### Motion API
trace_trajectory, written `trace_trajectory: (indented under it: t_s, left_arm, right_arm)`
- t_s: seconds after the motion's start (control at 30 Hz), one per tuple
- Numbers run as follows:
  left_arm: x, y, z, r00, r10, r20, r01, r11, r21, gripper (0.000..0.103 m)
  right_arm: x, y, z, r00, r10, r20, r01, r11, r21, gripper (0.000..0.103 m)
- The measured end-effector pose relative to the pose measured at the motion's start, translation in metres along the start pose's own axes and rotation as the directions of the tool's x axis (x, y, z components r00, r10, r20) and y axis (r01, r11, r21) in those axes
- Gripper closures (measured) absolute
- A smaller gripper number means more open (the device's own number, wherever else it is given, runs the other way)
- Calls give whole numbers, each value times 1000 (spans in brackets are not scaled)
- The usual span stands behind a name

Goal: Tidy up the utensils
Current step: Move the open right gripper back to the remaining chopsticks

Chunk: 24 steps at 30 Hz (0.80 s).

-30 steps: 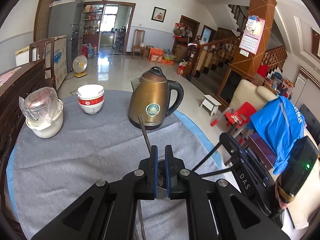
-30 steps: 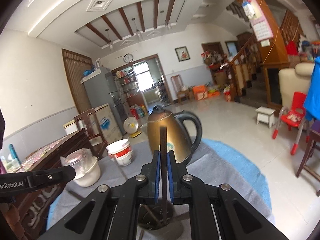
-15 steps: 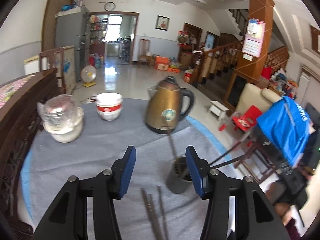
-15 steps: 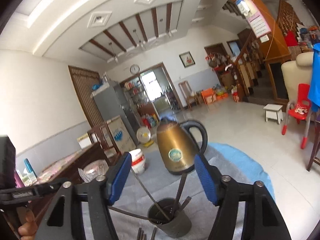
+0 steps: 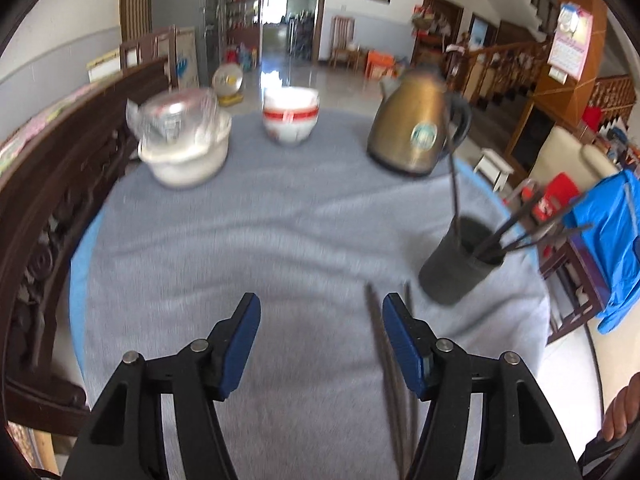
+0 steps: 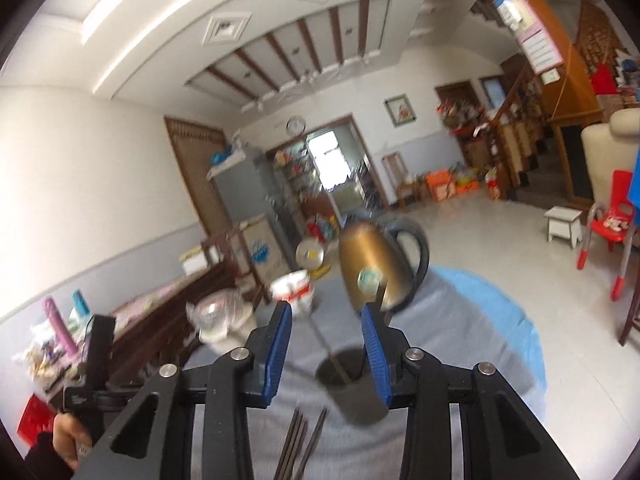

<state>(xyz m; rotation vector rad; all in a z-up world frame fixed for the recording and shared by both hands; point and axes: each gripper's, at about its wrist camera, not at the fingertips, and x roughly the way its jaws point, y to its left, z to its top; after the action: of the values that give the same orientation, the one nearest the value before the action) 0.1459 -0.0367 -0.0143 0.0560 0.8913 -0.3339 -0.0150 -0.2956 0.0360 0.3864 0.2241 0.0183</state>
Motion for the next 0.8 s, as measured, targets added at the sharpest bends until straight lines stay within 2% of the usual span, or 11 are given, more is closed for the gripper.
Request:
trace_trajectory:
  t_s: [0.13, 0.33, 0.4, 0.53, 0.63, 0.8]
  left_arm:
    - [19, -1, -27, 997, 4, -75, -4, 1000, 3, 39]
    - [41, -3, -67, 988, 4, -157, 0, 1000, 25, 39]
    - [42, -6, -77, 988, -6, -155, 11, 999, 32, 39]
    - [42, -13, -90, 990, -40, -136, 47, 998, 46, 39]
    - [44, -17, -97, 987, -73, -141, 80, 996, 47, 39]
    - [55, -24, -103, 983, -73, -170, 84, 995, 56, 39]
  right_arm:
    - [18, 2, -35, 992, 16, -121, -15, 1000, 13, 64]
    - [43, -10, -95, 950, 25, -311, -5, 998, 66, 64]
    - [47, -17, -113, 934, 22, -356, 11, 996, 91, 64]
    - [57, -28, -139, 906, 20, -423, 37, 991, 125, 64]
    - [58, -33, -149, 897, 12, -442, 53, 990, 134, 63]
    - [57, -37, -150, 897, 5, -443, 64, 988, 141, 63]
